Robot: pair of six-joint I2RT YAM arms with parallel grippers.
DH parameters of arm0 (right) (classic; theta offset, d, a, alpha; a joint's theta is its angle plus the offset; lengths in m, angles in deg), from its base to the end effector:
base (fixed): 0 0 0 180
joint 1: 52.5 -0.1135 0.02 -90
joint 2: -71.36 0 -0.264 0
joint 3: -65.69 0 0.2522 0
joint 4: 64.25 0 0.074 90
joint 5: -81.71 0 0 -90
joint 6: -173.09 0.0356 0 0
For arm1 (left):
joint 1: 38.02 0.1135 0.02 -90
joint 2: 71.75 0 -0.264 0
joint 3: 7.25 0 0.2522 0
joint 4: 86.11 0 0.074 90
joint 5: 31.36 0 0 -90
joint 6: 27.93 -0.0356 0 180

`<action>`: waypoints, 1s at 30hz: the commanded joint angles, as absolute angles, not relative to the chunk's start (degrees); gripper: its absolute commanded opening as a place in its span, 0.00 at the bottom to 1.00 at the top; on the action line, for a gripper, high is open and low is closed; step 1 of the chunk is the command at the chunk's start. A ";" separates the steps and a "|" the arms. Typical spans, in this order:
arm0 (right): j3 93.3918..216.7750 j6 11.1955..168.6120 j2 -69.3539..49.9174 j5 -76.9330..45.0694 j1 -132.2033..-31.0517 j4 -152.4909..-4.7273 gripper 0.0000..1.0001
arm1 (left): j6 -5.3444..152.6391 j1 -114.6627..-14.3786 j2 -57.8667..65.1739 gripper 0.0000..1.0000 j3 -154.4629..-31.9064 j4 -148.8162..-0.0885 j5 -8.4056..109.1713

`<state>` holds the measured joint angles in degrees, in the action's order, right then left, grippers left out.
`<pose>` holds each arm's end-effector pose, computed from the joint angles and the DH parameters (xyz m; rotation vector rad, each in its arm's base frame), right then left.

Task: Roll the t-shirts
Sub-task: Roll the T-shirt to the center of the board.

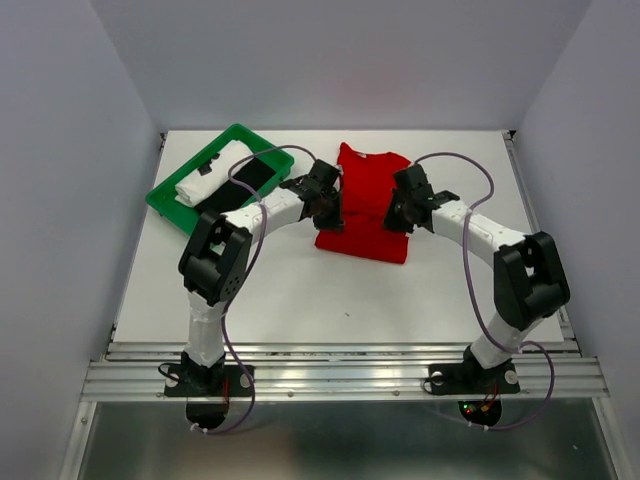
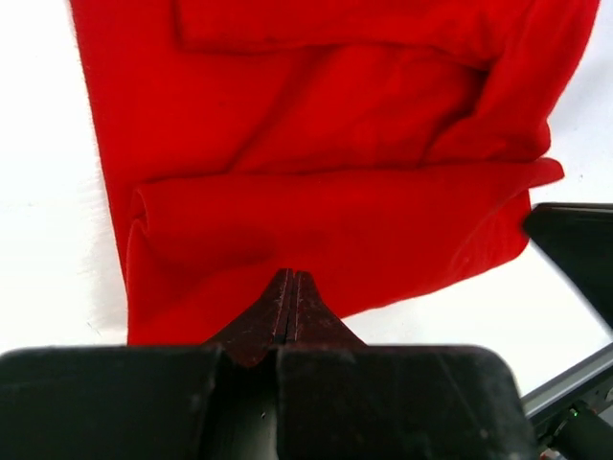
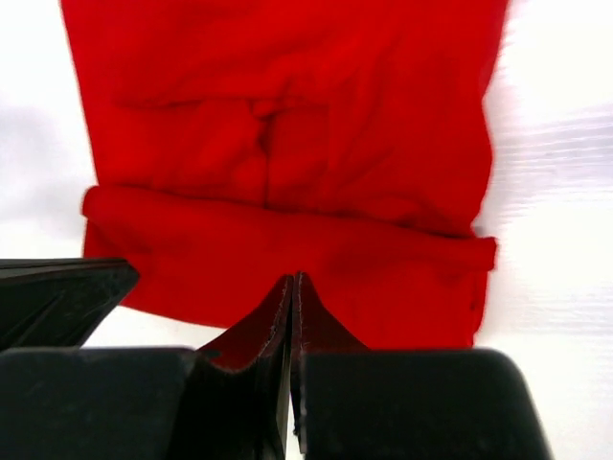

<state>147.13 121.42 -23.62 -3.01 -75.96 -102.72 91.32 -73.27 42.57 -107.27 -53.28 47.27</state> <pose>0.3274 0.1385 0.2312 0.3637 2.4793 0.3437 0.3612 -0.2638 0.2120 0.2294 2.5025 -0.7375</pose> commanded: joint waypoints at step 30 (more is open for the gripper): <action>144.22 125.80 -32.44 -4.25 -83.70 -98.14 0.02 | 96.61 -75.20 37.93 0.00 -95.19 -60.31 49.76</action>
<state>144.66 125.35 -32.58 -5.68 -83.96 -98.92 96.22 -75.30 35.69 -96.02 -59.03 48.45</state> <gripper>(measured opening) 0.027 0.022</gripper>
